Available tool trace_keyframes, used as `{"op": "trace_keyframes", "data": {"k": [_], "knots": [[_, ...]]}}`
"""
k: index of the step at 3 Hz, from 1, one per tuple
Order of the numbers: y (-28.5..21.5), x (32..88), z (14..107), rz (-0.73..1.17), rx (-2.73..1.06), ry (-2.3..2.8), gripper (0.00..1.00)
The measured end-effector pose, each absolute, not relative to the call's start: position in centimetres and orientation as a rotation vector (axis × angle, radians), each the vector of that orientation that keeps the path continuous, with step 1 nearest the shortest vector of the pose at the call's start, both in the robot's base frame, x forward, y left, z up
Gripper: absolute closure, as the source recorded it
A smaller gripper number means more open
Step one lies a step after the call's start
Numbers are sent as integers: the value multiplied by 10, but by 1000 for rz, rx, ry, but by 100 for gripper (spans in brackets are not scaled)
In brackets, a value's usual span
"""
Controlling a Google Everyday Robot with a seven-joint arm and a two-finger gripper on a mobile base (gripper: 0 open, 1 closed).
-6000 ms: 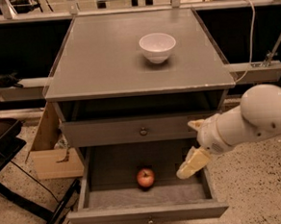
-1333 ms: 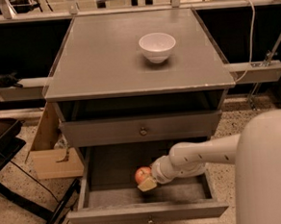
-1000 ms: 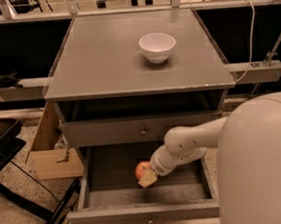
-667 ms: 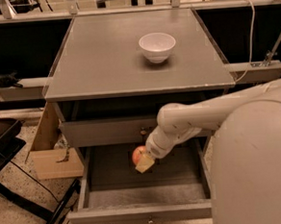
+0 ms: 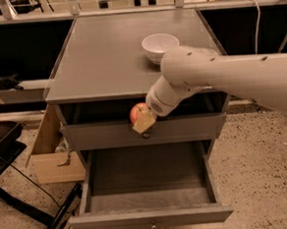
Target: Pick apple from middle drawer and place on counter
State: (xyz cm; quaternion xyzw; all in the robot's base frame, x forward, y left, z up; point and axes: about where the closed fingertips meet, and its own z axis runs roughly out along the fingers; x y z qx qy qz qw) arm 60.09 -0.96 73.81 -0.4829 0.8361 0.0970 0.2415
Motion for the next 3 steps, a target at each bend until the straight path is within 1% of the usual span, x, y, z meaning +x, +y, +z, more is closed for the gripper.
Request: {"op": "trace_keyframes", "data": {"k": [2, 3], "knots": [[-7, 613, 820, 174, -1273, 2215, 100], [-6, 631, 854, 151, -1205, 2151, 100]]}}
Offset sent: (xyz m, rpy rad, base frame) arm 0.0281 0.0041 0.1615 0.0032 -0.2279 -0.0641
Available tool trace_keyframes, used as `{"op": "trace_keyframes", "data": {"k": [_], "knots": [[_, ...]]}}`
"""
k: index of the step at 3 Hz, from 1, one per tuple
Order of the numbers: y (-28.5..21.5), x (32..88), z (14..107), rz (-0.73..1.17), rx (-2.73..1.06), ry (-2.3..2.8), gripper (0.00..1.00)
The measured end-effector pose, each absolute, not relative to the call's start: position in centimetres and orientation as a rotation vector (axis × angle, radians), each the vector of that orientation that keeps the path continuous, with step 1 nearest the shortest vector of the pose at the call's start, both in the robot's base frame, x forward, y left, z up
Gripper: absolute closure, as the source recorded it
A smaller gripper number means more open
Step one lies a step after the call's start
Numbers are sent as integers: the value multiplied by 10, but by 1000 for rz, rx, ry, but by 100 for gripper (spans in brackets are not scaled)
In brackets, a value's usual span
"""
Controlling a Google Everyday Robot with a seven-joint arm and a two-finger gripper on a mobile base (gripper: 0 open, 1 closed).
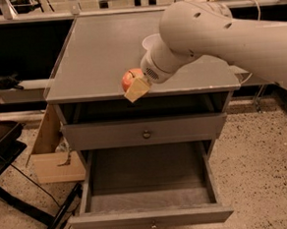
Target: Pick apple from middle drawer and place on counter
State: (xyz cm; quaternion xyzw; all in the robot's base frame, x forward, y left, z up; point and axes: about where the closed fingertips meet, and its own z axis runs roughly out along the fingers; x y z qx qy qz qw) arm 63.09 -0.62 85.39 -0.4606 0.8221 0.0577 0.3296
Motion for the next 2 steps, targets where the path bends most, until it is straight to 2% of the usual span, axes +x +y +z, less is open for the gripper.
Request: {"op": "trace_keyframes", "data": {"k": [2], "knots": [[2, 677, 880, 161, -1053, 2017, 100]]}}
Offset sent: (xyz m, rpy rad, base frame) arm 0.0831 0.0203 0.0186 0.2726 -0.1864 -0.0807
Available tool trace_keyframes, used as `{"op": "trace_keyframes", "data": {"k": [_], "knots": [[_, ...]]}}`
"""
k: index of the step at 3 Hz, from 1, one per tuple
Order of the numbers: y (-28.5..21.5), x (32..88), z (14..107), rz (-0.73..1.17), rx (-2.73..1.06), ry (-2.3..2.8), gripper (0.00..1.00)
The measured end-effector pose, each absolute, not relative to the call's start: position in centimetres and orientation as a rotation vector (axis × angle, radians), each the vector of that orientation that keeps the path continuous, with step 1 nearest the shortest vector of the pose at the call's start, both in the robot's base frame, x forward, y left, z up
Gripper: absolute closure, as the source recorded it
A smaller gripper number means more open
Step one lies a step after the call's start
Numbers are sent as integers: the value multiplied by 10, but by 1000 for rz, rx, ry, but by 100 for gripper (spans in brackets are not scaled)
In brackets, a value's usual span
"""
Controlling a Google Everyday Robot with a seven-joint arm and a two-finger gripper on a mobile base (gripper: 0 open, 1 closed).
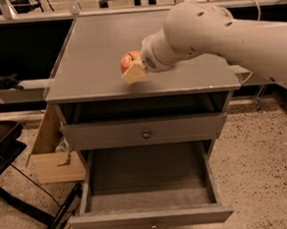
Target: Pick apple from middle drawer and place on counter
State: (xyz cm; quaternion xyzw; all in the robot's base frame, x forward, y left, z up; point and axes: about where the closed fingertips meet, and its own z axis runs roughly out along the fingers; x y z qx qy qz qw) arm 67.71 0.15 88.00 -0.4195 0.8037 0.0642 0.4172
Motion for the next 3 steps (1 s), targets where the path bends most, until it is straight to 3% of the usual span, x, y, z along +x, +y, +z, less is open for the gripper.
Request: {"op": "trace_keyframes", "data": {"k": [3], "knots": [[95, 776, 849, 428, -1042, 1933, 100]]}}
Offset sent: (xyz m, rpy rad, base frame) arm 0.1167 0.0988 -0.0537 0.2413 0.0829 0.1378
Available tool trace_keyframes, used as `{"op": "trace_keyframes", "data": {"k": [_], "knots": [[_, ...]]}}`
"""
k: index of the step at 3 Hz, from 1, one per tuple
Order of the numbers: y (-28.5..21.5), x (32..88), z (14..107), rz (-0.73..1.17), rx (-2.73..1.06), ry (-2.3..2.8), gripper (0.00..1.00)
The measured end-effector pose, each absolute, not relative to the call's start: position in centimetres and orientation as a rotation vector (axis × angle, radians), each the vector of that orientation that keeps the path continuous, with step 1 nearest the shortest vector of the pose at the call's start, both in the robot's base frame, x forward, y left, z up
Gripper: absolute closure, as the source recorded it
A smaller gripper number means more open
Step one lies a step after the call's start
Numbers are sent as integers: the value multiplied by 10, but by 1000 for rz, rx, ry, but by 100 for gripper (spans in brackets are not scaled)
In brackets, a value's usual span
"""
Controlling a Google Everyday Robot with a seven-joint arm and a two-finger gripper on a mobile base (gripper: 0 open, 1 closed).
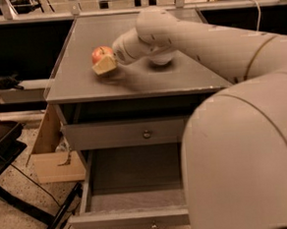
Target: Pick apple from middle drawer and place on counter
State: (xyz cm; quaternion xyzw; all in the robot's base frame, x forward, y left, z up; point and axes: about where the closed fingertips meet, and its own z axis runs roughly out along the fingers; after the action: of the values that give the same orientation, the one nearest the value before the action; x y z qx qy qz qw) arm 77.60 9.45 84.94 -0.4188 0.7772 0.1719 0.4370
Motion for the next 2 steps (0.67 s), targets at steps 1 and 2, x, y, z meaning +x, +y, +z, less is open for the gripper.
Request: {"op": "trace_keyframes", "data": {"k": [1, 2], "knots": [[127, 800, 857, 468, -1029, 1906, 100], [164, 832, 837, 527, -1025, 1949, 100]]}}
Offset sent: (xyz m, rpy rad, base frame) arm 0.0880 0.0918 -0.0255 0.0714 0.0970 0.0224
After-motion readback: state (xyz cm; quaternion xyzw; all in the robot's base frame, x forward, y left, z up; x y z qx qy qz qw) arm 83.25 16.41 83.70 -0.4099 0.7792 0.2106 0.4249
